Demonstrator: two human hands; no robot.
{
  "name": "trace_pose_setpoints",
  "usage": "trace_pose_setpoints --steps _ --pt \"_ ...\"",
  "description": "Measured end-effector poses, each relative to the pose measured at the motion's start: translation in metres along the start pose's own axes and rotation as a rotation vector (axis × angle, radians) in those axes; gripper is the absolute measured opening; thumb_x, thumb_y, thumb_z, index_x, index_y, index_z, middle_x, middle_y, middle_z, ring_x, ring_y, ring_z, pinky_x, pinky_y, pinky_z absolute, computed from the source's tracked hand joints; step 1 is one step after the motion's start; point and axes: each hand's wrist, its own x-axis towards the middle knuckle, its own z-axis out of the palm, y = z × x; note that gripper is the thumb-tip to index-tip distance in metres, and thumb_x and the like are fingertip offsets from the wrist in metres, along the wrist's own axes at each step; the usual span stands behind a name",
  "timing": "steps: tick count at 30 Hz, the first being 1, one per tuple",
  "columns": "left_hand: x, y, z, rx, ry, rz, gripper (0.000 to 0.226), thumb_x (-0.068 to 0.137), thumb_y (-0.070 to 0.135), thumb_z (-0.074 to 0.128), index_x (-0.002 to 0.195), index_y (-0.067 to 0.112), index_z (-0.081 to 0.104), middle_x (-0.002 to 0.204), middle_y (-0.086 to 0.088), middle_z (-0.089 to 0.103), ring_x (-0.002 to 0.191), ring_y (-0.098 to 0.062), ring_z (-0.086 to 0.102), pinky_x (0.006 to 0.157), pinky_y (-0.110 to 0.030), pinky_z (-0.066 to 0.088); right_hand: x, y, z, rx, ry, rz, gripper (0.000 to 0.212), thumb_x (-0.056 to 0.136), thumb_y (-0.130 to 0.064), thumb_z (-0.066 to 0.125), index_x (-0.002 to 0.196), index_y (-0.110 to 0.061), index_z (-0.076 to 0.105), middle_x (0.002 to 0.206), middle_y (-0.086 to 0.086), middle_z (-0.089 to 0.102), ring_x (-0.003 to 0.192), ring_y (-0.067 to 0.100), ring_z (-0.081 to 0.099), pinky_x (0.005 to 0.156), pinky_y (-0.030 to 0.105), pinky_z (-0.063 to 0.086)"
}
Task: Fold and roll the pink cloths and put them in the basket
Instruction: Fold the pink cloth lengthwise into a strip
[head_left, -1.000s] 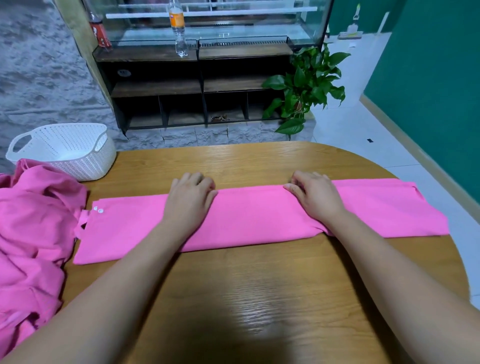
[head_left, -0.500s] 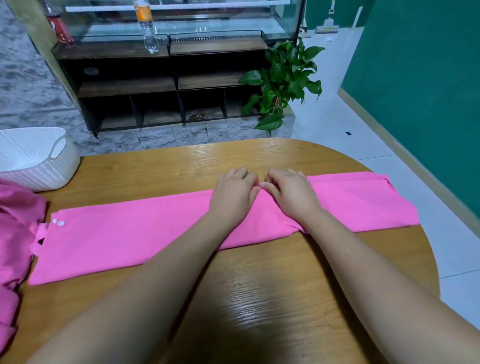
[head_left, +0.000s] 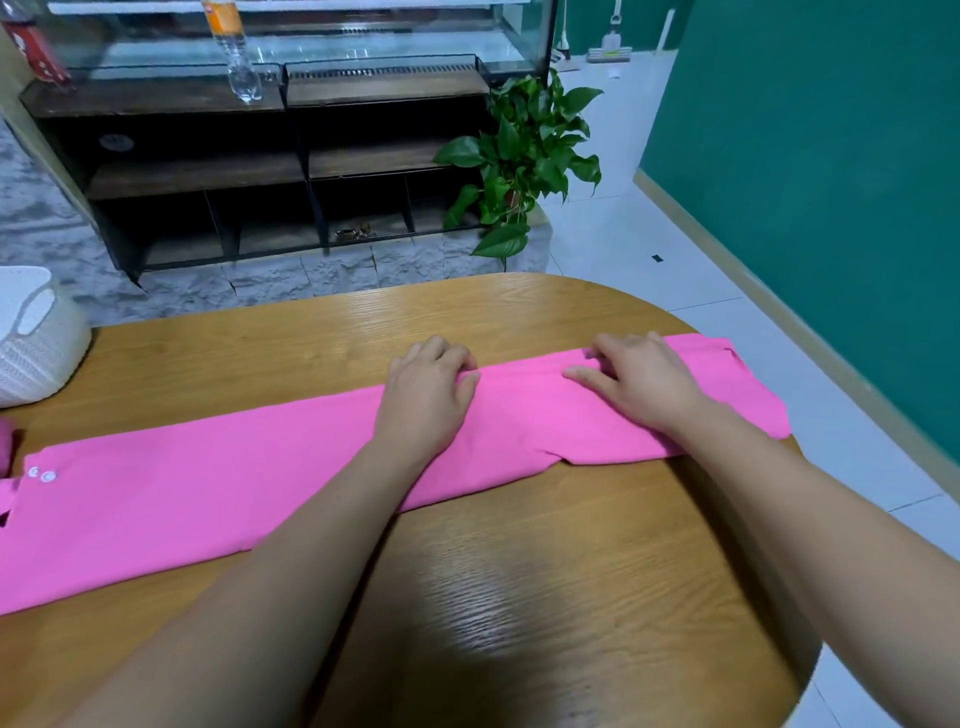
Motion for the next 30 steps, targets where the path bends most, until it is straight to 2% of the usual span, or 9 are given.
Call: trace_pose_setpoints --steps 3,8,12,15,18,22,25,27,30 --pt "0.000 0.000 0.000 0.004 0.000 0.002 0.011 0.099 0.040 0.060 0.102 0.030 0.065 0.102 0.008 0.058 0.102 -0.021 0.055 0.087 -0.043 0.043 -0.019 0.041 -0.019 -0.020 0.007 0.019 0.052 0.096 -0.075 0.047 0.096 -0.024 0.060 0.079 -0.010 0.060 0.074 0.017 0.055 0.081 0.041 0.046" --pt "0.000 0.000 0.000 0.008 -0.003 0.002 0.011 0.099 0.040 0.059 0.102 0.031 0.065 0.103 0.008 0.058 0.102 -0.022 0.055 0.088 -0.044 0.044 -0.041 0.092 -0.043 0.012 -0.026 0.156 0.044 0.095 -0.065 0.061 0.110 -0.024 0.067 0.084 -0.012 0.061 0.080 0.018 0.058 0.073 0.032 0.039" --pt "0.001 0.000 0.000 0.013 -0.007 0.003 0.011 0.100 0.040 0.058 0.102 0.031 0.064 0.103 0.009 0.058 0.102 -0.021 0.055 0.088 -0.045 0.044 -0.046 0.116 -0.062 0.136 -0.093 0.318 0.024 0.091 -0.052 0.075 0.099 -0.030 0.067 0.087 -0.006 0.069 0.081 0.020 0.062 0.067 0.035 0.044" --pt "0.001 0.000 0.000 0.014 -0.010 -0.005 0.012 0.100 0.041 0.058 0.102 0.031 0.064 0.103 0.009 0.058 0.103 -0.021 0.055 0.089 -0.046 0.044 -0.043 0.124 -0.068 0.328 -0.093 0.421 0.014 0.092 -0.039 0.080 0.094 -0.029 0.070 0.091 -0.003 0.073 0.085 0.023 0.068 0.072 0.039 0.053" --pt "0.001 0.000 0.000 0.021 -0.002 -0.002 0.011 0.101 0.041 0.058 0.101 0.031 0.064 0.103 0.010 0.058 0.103 -0.020 0.054 0.088 -0.045 0.042 -0.032 0.126 -0.070 0.359 -0.027 0.444 0.007 0.097 -0.028 0.076 0.095 -0.030 0.069 0.092 0.001 0.073 0.090 0.026 0.068 0.080 0.044 0.056" --pt "0.000 0.000 0.000 0.032 0.007 0.000 0.010 0.101 0.040 0.059 0.101 0.031 0.064 0.102 0.011 0.058 0.102 -0.019 0.053 0.086 -0.043 0.040 -0.009 0.125 -0.069 0.338 0.085 0.517 0.007 0.099 -0.023 0.070 0.101 -0.028 0.066 0.098 -0.003 0.069 0.089 0.020 0.064 0.074 0.037 0.052" --pt "0.000 -0.001 0.000 0.033 0.016 -0.008 0.010 0.101 0.041 0.060 0.099 0.031 0.063 0.101 0.011 0.058 0.101 -0.019 0.053 0.085 -0.042 0.039 0.004 0.124 -0.055 0.380 0.134 0.568 0.011 0.099 -0.021 0.069 0.104 -0.027 0.062 0.100 -0.002 0.067 0.094 0.027 0.064 0.076 0.042 0.054" --pt "0.000 -0.001 0.000 0.033 0.020 -0.017 0.010 0.100 0.041 0.060 0.098 0.032 0.062 0.100 0.011 0.057 0.100 -0.019 0.053 0.085 -0.043 0.040 0.005 0.123 -0.044 0.405 0.135 0.597 0.013 0.100 -0.020 0.068 0.110 -0.025 0.060 0.100 0.001 0.068 0.097 0.029 0.064 0.071 0.036 0.047" --pt "0.000 -0.001 0.000 0.027 0.018 -0.026 0.010 0.101 0.041 0.059 0.097 0.032 0.061 0.099 0.012 0.056 0.099 -0.018 0.052 0.086 -0.042 0.039 0.002 0.123 -0.040 0.440 0.141 0.645 0.023 0.100 -0.034 0.069 0.118 -0.025 0.058 0.098 0.003 0.071 0.098 0.028 0.066 0.067 0.032 0.041"
